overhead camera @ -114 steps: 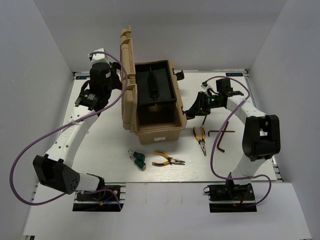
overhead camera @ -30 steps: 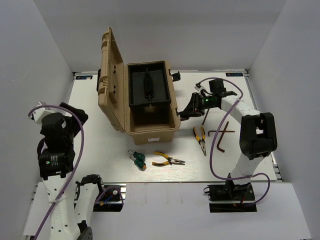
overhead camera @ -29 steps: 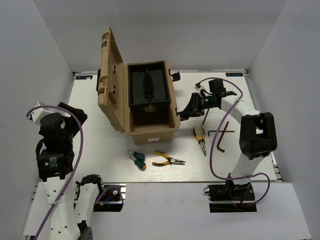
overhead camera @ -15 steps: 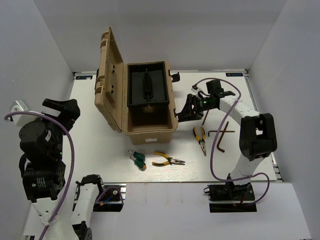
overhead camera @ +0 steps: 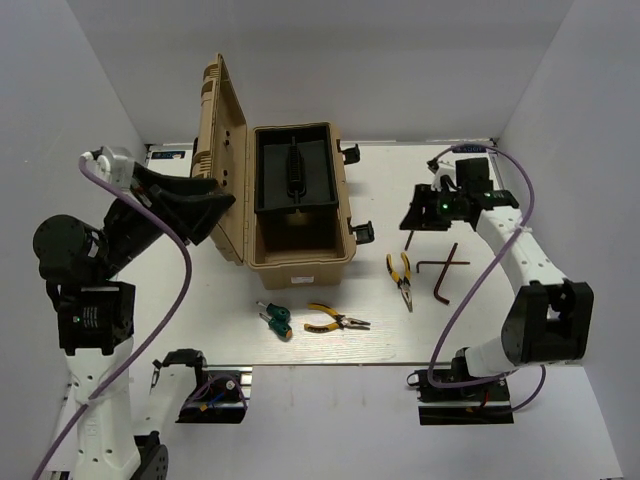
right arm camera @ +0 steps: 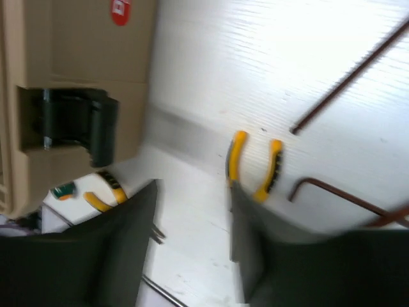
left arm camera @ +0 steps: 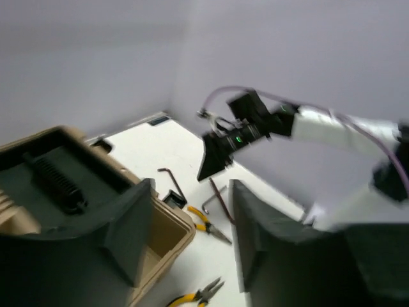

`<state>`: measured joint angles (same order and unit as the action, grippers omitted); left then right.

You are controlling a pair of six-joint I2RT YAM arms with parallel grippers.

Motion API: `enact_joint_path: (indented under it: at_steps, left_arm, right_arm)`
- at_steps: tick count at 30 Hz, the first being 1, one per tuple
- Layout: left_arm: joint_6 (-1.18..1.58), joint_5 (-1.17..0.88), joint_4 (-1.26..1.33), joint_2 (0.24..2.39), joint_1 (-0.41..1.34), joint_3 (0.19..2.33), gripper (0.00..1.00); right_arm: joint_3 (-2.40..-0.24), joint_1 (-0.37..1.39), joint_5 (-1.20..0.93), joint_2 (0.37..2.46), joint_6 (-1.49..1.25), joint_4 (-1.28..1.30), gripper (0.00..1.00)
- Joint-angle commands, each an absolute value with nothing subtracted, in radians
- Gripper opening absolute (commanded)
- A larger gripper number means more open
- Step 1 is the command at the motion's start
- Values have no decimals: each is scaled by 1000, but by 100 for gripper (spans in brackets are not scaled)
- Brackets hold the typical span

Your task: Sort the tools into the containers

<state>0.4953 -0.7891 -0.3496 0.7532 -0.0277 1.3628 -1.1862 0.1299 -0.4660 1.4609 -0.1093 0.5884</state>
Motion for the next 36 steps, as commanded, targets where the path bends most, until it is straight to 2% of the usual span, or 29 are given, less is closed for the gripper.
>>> enact_joint_path:
  at_steps: [1, 4, 8, 12, 16, 23, 31, 35, 36]
  left_arm:
    - [437, -1052, -206, 761, 20, 1358, 57]
    - [425, -1075, -195, 773, 41, 1338, 43]
    - [428, -1115, -161, 840, 90, 1309, 38]
    - [371, -1102, -181, 913, 158, 1269, 43]
    - [232, -1057, -340, 994, 261, 1249, 44]
    - [-6, -801, -592, 1106, 602, 1305, 44]
    - [-87, -483, -715, 1169, 854, 1336, 44]
    - [-84, -249, -749, 1282, 1059, 1235, 43]
    - [-72, -129, -759, 1296, 1096, 1224, 43]
  right_arm:
    - [-1151, 100, -385, 1390, -54, 597, 44]
    - [-1132, 77, -376, 1361, -45, 589, 21]
    - [-1123, 63, -370, 1347, -41, 586, 18]
    - [-1123, 45, -367, 1342, -44, 584, 18]
    - [-1118, 35, -364, 1339, -44, 581, 18]
    - [-1112, 12, -364, 1358, -44, 577, 20]
    - [-1098, -23, -370, 1374, -32, 572, 21]
    - [-1100, -28, -376, 1373, -5, 580, 32]
    - [-1098, -25, -380, 1370, 30, 589, 41]
